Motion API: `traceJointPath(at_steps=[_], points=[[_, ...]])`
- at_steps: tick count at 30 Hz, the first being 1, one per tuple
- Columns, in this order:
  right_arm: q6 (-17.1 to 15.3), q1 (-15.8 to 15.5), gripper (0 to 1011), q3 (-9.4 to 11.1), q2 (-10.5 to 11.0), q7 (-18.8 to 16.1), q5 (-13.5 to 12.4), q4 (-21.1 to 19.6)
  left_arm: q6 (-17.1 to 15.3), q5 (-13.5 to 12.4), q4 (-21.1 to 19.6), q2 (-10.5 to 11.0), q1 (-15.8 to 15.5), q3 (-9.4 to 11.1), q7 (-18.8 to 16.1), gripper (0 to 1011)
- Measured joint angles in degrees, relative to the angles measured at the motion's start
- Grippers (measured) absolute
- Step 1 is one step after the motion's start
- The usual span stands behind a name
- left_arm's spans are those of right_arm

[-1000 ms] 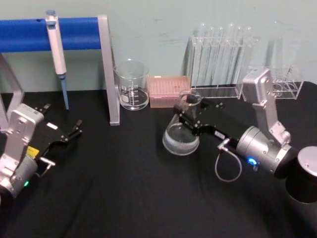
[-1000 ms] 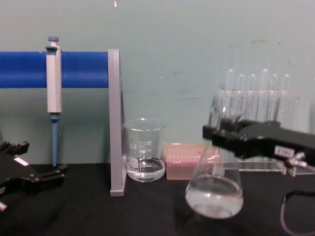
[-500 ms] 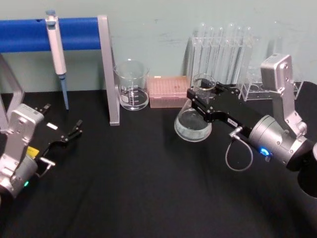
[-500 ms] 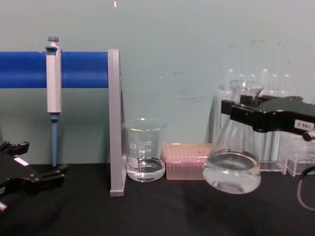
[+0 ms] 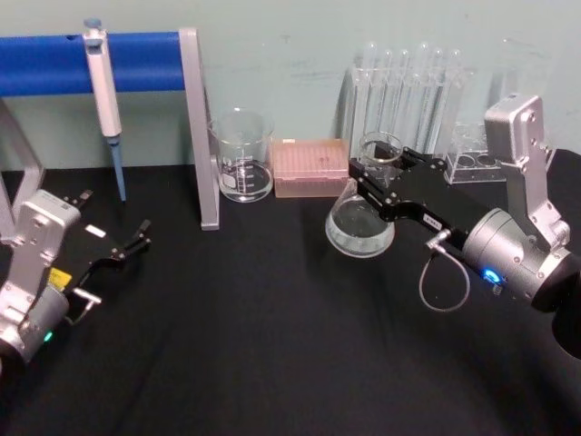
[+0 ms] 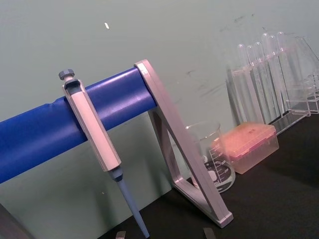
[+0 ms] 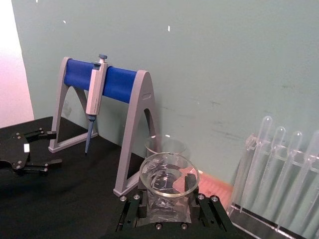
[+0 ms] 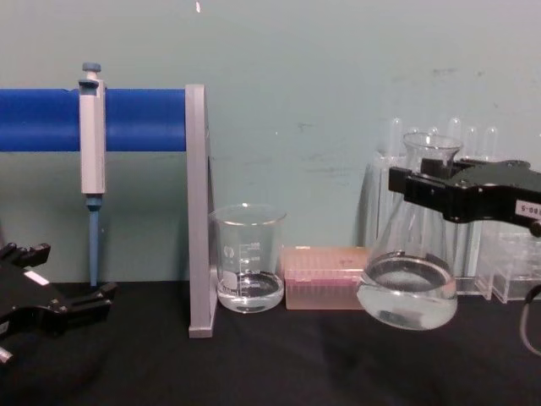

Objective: Grasp the erlenmeyer flask with one hand, shake it three times, then place it back.

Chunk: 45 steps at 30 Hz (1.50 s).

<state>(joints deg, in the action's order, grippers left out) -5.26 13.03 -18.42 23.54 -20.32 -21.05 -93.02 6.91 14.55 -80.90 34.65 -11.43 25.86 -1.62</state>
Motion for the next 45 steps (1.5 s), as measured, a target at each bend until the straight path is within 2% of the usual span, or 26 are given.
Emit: traceJointPath(at_steps=[19,32,45], points=[[-0.46,-0.44,456,-0.11,-0.22,-0.78,0.04,-0.23,0.0,0.0,0.0,0.0,0.0,0.0,0.0,1001],[-0.55,-0.02,456,-2.53,0.41,-4.01,-1.5,-0.75,0.0,0.0,0.0,0.0,0.0,0.0,0.0,1001],[-0.38,0.36,456,-5.59,2.12,-7.38,-3.83,-1.94,0.0,0.0,0.0,0.0,0.0,0.0,0.0,1001]])
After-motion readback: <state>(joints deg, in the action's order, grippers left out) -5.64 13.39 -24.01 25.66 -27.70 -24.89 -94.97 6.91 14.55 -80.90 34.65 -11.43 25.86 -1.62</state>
